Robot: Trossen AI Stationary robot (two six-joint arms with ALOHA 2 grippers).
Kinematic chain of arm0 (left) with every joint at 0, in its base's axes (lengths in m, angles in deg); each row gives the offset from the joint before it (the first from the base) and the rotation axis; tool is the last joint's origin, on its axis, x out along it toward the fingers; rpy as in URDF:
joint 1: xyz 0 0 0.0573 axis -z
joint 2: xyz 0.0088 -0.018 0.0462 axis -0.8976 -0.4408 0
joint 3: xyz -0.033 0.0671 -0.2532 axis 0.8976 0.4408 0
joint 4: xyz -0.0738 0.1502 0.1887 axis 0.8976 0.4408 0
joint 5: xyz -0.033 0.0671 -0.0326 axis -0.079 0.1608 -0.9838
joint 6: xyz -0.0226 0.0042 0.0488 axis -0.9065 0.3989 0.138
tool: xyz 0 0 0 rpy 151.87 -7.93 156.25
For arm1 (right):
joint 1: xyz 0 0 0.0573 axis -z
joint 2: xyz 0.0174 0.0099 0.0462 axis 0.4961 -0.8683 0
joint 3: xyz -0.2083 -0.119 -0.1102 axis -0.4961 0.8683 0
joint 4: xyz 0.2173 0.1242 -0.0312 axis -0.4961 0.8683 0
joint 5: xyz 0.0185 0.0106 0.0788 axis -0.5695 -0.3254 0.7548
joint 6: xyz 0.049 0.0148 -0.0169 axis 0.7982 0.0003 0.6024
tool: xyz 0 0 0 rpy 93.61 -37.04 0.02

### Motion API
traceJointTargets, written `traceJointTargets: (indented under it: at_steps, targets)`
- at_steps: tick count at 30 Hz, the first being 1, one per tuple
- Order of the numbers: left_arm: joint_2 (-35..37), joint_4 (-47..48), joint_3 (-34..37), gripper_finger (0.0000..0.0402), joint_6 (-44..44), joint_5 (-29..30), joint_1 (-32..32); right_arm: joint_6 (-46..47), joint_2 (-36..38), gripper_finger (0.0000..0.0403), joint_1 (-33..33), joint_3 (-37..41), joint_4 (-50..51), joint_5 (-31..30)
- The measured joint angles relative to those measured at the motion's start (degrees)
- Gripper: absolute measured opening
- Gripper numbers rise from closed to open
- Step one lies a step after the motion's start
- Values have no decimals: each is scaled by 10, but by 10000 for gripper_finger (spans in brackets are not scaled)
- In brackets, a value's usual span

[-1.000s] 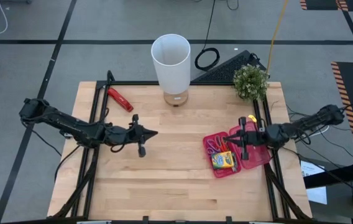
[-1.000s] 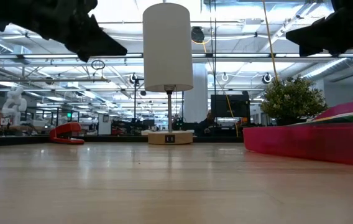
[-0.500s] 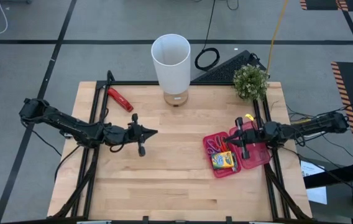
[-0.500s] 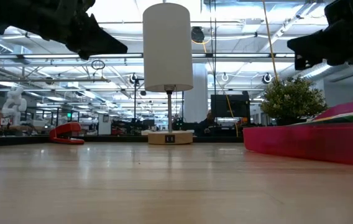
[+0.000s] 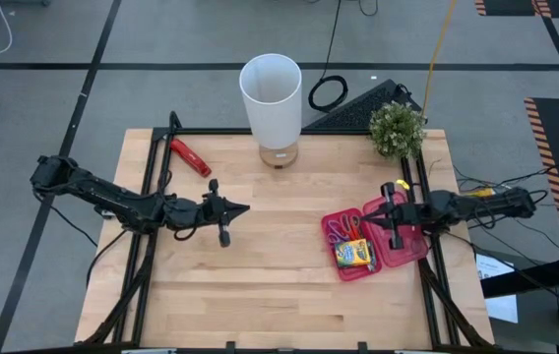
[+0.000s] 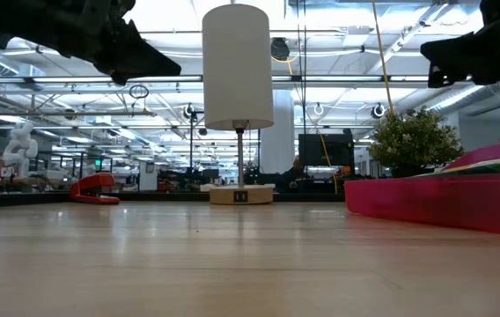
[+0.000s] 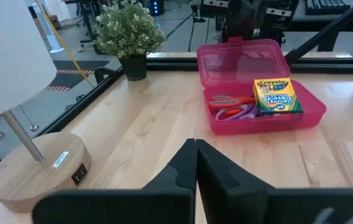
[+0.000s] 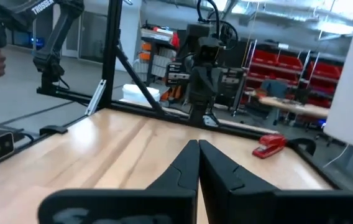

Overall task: Pack school essentials
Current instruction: Return to Home Position

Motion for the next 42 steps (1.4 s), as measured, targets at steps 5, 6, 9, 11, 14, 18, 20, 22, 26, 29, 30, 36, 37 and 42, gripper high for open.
traceJointTargets:
  at_steps: [5, 6, 9, 11, 14, 18, 20, 22, 26, 29, 30, 36, 37, 42]
  targets:
    - [0, 0, 0, 19, -4, 0, 0, -31, 47, 0, 2, 1, 47, -21]
    - [0, -1, 0, 19, -4, 0, 0, -33, 46, 0, 4, 1, 54, -26]
    - [0, -4, 0, 11, -4, -1, 0, -35, 46, 0, 18, 3, 55, -7]
    - [0, -5, 0, 4, -2, -1, 0, -34, 46, 0, 31, 7, 48, 6]
    - [0, -6, 0, 5, -2, -1, 0, -37, 46, 0, 55, 17, 45, 27]
    - [0, -9, 0, 19, -3, -1, 0, -24, 46, 0, 91, 17, 56, 64]
    - [0, -9, 0, 22, -4, -1, 0, -14, 46, 0, 105, 17, 54, 91]
    - [0, -9, 0, 23, -6, -1, 0, -15, 46, 0, 115, 17, 64, 93]
    - [0, -8, 0, 23, -4, -1, 0, -13, 46, 0, 124, 17, 73, 91]
    - [0, -6, 0, 23, -4, -1, 1, -9, 46, 0, 124, 17, 78, 78]
    - [0, -6, 0, 23, -4, -1, 1, -7, 46, 0, 124, 17, 80, 65]
    - [0, -5, 0, 24, -1, -1, 5, -7, 46, 0, 123, 17, 83, 46]
    - [0, -6, 0, 24, -1, -1, 5, -7, 46, 0, 123, 17, 83, 46]
    - [1, -4, 0, 24, -2, 0, 6, -4, 46, 0, 123, 17, 87, 47]
